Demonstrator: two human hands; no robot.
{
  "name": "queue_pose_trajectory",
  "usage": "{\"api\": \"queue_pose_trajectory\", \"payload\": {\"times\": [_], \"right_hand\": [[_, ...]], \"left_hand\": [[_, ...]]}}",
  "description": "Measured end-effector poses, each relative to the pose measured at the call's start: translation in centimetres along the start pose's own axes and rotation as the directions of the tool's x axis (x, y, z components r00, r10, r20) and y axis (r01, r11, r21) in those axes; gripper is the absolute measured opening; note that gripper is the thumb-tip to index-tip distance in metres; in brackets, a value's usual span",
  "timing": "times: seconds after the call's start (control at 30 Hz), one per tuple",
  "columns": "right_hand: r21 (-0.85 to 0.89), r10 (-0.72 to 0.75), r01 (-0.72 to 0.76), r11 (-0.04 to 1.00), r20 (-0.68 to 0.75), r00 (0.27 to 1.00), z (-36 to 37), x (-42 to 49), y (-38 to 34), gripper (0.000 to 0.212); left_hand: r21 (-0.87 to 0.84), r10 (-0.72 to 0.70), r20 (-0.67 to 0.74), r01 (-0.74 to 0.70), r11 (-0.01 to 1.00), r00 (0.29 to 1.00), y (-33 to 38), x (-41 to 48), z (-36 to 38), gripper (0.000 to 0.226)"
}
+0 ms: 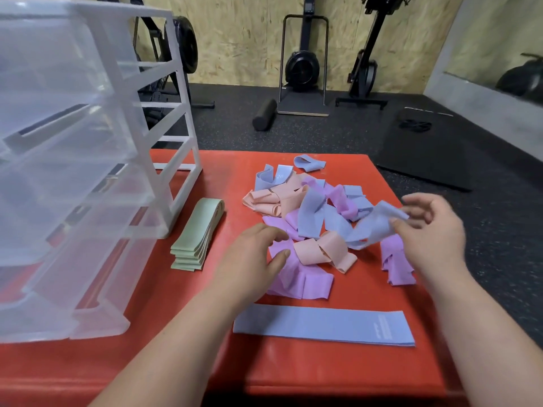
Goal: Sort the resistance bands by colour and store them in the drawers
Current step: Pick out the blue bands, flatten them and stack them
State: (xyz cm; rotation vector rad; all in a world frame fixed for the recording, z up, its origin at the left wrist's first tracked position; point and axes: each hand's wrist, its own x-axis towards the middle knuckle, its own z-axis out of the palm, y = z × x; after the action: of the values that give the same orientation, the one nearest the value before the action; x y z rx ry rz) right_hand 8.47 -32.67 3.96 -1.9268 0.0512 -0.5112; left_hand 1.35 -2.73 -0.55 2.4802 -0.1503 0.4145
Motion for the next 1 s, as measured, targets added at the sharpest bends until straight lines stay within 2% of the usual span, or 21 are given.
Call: {"api": "queue_pose_trajectory", "payload": {"times": [0.1,0.23,0.3,0.37,0.47,0.53,0.57,0.63,0.7,0.73,0.8,0.9,1.0], "right_hand": [[-0.249,0.102,-0.047,0.967,0.211,0.972,-1.0,-0.3,1.3,0.053],[-0.33,0.139,0.006,0.944,0.415,0.899,-1.6,-0.4,2.4,0.053],[-0.236,0.111,-0.004,0.972,0.44,0.891,-1.7,-0.5,2.0,0.051],[-0.039,-0.006,0.024,0.999,0.416,0.909,-1.8,-0.7,0.6,0.048],[0.29,-0.17,0.087,0.953,0.278,0.945,-2.0,-1.1,-2.1,0.039],[0.357,-0.207,0.11,0.927,0.248,0.946,-2.4,-1.0,-2.7,0.036],[0.291,-0.227,0.141,0.946,0.288,0.93,-2.6,-1.0,-2.5,0.038],[-0.09,-0.206,0.283,0.955,0.486,0.849,-3.0,-0.7,-0.9,0.046],[-0.429,0.037,0.369,0.824,0.691,0.722,-3.2,-0.8,1.1,0.046],[-0.499,0.155,0.373,0.782,0.736,0.659,-3.4,-0.9,1.9,0.043],[-0.534,0.274,0.313,0.785,0.753,0.598,-3.9,-0.9,2.6,0.04],[-0.499,0.27,0.221,0.838,0.73,0.627,-4.4,-0.1,2.5,0.041],[-0.461,0.216,0.146,0.875,0.642,0.735,-3.6,0.5,2.9,0.036]], "left_hand": [[-0.012,0.007,0.025,-0.007,1.0,1.0,0.7,-0.1,0.5,0.027],[-0.018,0.034,0.041,-0.033,0.999,0.999,1.6,0.2,1.3,0.028],[-0.045,0.031,0.041,-0.029,0.999,0.999,2.1,0.4,1.8,0.028],[-0.094,0.03,0.027,-0.027,0.995,0.999,2.8,0.7,2.2,0.027],[-0.21,0.021,-0.005,-0.021,0.977,1.0,3.9,1.1,2.5,0.023],[-0.285,0.004,-0.037,-0.015,0.958,0.999,4.5,1.4,2.7,0.019],[-0.306,-0.005,-0.049,-0.01,0.952,0.999,4.8,1.5,2.8,0.017],[-0.322,-0.024,-0.056,0.004,0.947,0.998,5.1,1.6,3.0,0.017],[-0.315,-0.041,-0.034,0.028,0.949,0.999,4.9,1.6,3.3,0.017],[-0.306,-0.048,-0.018,0.04,0.951,0.999,4.8,1.5,3.4,0.018],[-0.287,-0.063,0.001,0.06,0.956,0.998,4.5,1.6,3.5,0.018],[-0.278,-0.083,0.001,0.08,0.957,0.997,4.2,1.6,3.6,0.018],[-0.264,-0.081,0.001,0.078,0.961,0.997,4.1,1.6,3.5,0.019]]}}
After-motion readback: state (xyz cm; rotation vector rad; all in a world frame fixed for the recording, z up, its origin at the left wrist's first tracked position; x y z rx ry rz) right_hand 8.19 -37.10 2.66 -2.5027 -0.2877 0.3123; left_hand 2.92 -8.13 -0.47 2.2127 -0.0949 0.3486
